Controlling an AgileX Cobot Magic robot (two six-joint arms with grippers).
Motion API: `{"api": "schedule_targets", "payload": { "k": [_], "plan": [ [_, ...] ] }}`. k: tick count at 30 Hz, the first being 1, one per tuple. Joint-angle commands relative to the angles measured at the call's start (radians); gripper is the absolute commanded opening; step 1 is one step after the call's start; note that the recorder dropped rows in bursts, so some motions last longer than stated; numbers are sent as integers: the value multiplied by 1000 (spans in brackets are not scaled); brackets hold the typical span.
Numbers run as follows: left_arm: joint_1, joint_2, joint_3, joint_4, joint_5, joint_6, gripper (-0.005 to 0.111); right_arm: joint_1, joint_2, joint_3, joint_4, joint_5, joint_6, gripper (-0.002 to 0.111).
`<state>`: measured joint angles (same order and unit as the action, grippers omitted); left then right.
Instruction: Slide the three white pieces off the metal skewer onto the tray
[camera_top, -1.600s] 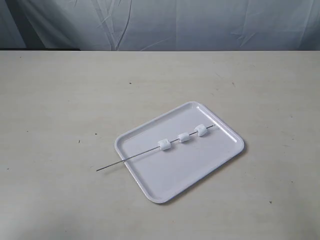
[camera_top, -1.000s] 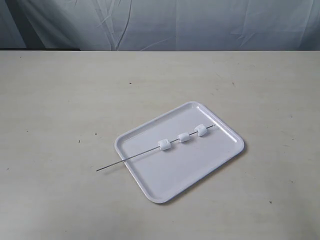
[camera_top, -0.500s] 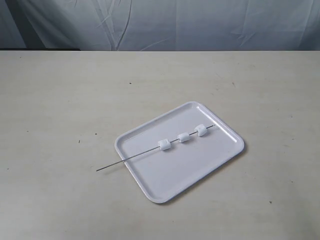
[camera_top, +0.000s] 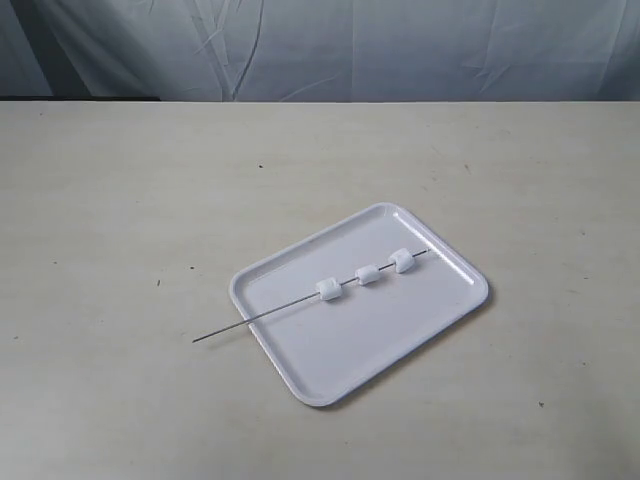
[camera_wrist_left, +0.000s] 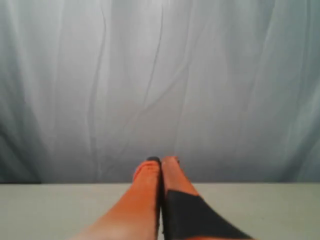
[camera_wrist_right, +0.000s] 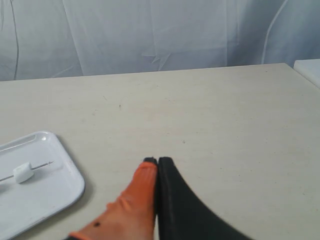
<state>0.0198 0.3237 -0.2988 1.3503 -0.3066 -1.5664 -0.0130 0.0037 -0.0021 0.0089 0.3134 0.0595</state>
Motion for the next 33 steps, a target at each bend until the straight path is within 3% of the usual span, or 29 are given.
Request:
{"api": "schedule_targets", "payload": {
  "k": [1,4,8,13,19,22,28,33],
  "plan": [
    [-1,201,-51,241,-150,-271,0,4,-4,2,-1,-10,-2,-1],
    [-1,283,-54,243,-143,-269,0,4,-4,2,-1,-10,-2,-1],
    [-1,325,-63,247,-241,-141,0,4,-4,2,-1,-10,-2,-1],
    [-1,425,-143,333,-400,-142,0,4,-4,2,-1,-10,-2,-1],
    [-1,574,-201,346,-477,-121,0,4,-4,2,-1,-10,-2,-1],
    [-2,636,-237,394,-483,-185,0,4,-4,2,-1,-10,-2,-1],
    [-2,775,-290,394,-405,-177,0,4,-4,2,1,-8,-2,-1],
    [-2,904,-324,394,-427,-177,0,4,-4,2,3,-8,-2,-1]
  ]
}}
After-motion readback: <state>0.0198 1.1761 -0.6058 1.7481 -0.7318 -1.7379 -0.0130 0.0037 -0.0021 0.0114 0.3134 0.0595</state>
